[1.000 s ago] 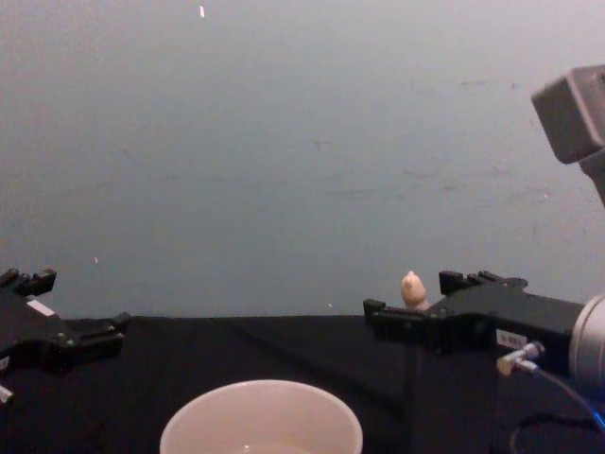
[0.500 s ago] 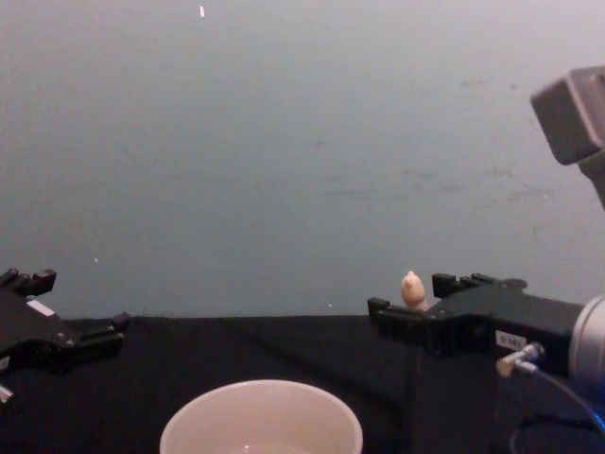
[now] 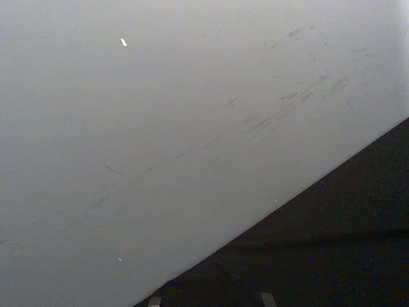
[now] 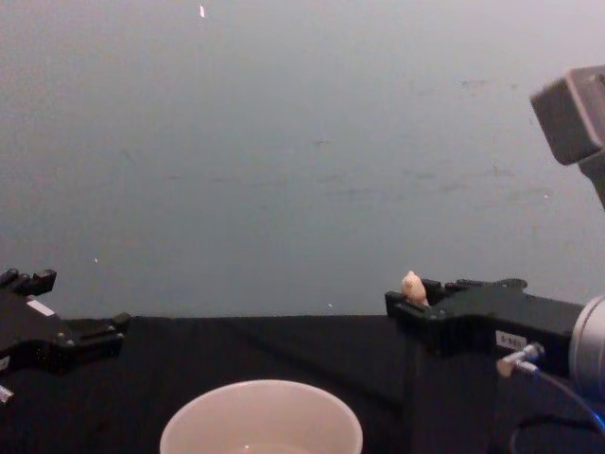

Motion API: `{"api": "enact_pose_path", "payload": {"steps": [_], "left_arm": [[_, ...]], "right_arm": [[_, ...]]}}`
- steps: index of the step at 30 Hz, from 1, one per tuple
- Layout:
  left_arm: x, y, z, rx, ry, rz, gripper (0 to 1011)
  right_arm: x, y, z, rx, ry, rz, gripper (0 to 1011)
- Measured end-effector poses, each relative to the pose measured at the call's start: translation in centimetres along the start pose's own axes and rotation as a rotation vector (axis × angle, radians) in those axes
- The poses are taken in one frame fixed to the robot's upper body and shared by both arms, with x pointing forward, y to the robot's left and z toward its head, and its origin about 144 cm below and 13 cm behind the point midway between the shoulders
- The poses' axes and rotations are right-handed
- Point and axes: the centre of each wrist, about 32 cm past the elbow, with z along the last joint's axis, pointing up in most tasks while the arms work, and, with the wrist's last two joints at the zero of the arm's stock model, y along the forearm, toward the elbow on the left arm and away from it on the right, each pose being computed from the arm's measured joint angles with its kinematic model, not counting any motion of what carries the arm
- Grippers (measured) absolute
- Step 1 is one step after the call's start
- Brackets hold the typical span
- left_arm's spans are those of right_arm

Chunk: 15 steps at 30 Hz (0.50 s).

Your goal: Pick up the stirring spoon with one hand, stir inside the cup, then place it back in its original position.

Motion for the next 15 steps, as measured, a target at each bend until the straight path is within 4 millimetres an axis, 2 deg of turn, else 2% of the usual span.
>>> {"api": "enact_pose_path", "payload": {"steps": [6,15], "left_arm": [[0.0,0.0,0.0,0.0,0.0,0.0,1002],[0.0,0.0,0.0,0.0,0.0,0.0,1001]], "right_arm": [[0.0,0.0,0.0,0.0,0.0,0.0,229],[0.0,0.0,0.0,0.0,0.0,0.0,223]]}}
